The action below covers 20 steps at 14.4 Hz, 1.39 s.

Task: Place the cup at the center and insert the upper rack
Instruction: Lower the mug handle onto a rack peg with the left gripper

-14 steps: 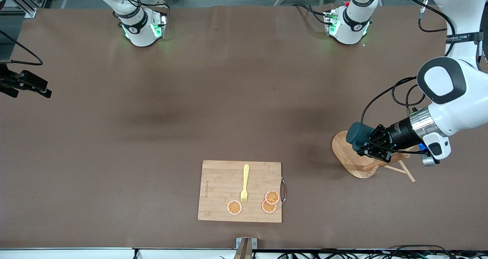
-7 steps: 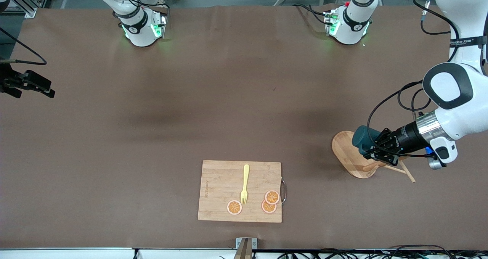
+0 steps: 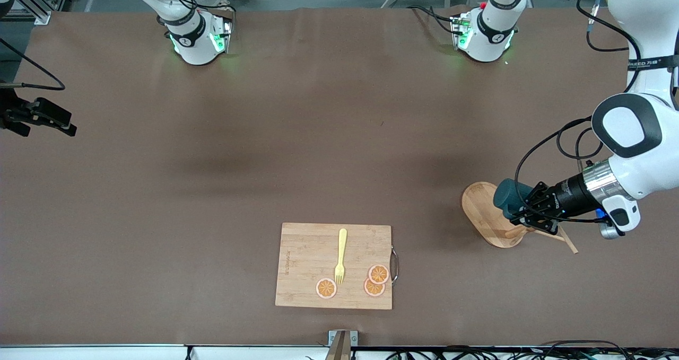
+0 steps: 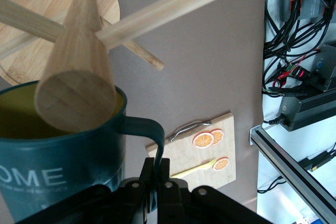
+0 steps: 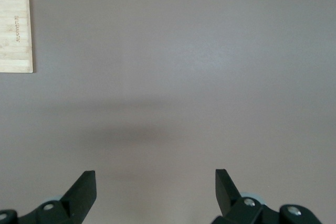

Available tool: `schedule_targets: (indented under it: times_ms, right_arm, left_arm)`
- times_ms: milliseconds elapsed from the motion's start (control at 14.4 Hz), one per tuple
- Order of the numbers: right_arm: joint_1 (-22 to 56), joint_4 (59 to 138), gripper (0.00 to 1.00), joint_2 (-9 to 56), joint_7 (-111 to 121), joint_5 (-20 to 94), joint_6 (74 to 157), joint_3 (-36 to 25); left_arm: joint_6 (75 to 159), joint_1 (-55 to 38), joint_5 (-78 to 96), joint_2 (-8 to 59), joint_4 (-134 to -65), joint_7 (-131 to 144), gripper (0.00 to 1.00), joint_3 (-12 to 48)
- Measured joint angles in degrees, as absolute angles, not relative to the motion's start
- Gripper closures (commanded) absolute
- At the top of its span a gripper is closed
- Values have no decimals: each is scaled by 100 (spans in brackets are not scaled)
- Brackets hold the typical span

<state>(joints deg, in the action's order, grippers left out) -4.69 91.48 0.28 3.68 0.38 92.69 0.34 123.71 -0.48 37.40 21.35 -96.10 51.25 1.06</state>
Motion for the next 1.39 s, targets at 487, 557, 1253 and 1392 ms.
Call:
schedule_targets:
  times_ms: [487, 557, 1253, 1392]
  right_arm:
    - [-469, 9148, 0, 28, 359, 39, 9272, 24]
    - [-469, 9148, 0, 28, 359, 39, 9273, 25]
    - [-470, 9148, 0, 28, 359, -45, 9274, 19]
    - [-469, 9148, 0, 28, 359, -46, 9274, 20]
  left_arm:
    - [12371, 66, 3740, 2162, -9606, 5044, 46, 106]
    - [12371, 67, 3740, 2162, -9599, 5043, 32, 106]
    - [12371, 73, 3442, 2110, -9284, 5015, 0, 112]
    - [12362, 60, 2722, 1998, -9258, 4992, 0, 150]
